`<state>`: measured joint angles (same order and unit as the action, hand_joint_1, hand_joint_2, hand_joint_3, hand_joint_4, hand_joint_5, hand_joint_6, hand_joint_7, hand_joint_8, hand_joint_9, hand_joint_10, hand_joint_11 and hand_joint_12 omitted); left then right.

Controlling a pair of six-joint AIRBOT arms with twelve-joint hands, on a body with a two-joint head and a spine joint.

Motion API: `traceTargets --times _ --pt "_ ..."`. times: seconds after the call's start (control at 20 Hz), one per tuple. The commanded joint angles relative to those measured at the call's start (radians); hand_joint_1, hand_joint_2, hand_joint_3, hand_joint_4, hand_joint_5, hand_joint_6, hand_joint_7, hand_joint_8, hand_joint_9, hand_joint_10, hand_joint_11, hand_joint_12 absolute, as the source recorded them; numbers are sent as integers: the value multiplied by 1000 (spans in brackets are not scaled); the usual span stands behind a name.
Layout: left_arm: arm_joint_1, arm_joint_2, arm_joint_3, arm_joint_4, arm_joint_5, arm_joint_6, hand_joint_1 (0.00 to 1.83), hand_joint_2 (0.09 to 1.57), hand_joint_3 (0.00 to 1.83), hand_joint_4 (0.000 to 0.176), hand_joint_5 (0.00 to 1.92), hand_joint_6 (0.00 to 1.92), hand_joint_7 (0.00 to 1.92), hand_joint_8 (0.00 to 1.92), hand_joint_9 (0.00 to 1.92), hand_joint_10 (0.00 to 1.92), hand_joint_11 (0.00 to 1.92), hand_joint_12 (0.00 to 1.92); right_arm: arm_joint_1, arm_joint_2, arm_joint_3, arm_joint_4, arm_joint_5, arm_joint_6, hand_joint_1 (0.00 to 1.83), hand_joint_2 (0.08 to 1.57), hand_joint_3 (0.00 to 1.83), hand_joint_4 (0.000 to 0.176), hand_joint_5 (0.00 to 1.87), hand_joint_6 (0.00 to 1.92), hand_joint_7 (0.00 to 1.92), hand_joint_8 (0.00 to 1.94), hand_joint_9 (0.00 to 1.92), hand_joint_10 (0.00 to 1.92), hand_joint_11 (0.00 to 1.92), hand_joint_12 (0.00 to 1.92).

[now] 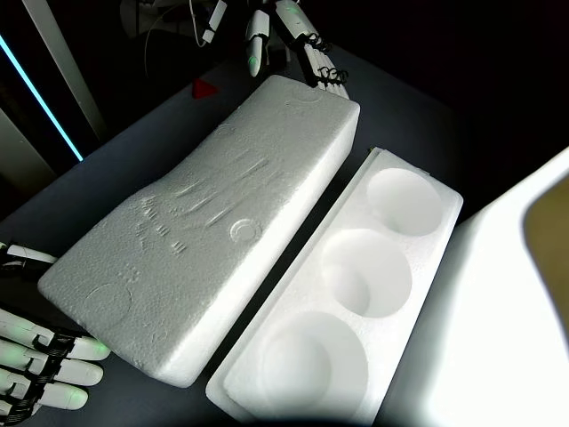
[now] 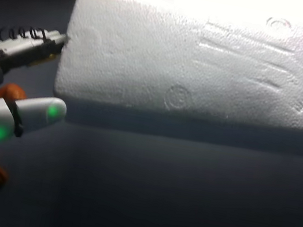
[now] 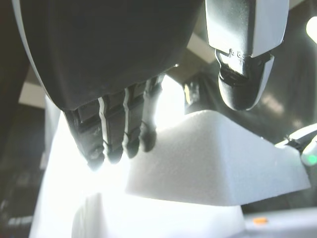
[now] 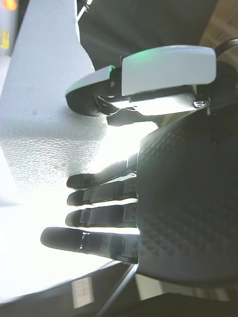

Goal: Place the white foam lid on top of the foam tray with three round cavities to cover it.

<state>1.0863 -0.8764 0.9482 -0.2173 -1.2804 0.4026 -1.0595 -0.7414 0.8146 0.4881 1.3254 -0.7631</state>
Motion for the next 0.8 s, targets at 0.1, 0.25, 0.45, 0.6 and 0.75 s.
traceTargets --times 0.1,0.25,0.45,0.6,0.75 --pt "-40 15 -7 102 -157 -10 356 1196 1 0 255 15 115 8 11 3 0 0 30 14 3 -121 146 10 397 1227 0 0 0 650 293 71 0 798 0 1679" --pt "-108 5 27 125 -114 -10 340 1182 0 0 252 14 115 6 13 3 0 0 68 15 26 -131 134 10 336 1260 5 0 0 716 319 105 0 1030 0 1867" --pt "-186 -28 82 143 -61 -24 426 1164 0 0 310 38 166 21 81 30 0 0 134 8 63 -136 98 6 355 1224 0 0 0 722 186 439 0 1134 0 1907" --pt "-243 -48 128 149 -23 -27 453 1146 0 0 320 39 182 21 98 35 31 16 209 -15 106 -150 35 -6 346 1199 0 0 0 889 72 706 0 999 0 1918" --pt "-296 -73 177 150 20 -28 531 1127 0 0 340 16 217 10 136 20 1 771 292 -50 158 -170 -50 -18 430 1227 7 0 0 855 7 743 0 939 0 1894"
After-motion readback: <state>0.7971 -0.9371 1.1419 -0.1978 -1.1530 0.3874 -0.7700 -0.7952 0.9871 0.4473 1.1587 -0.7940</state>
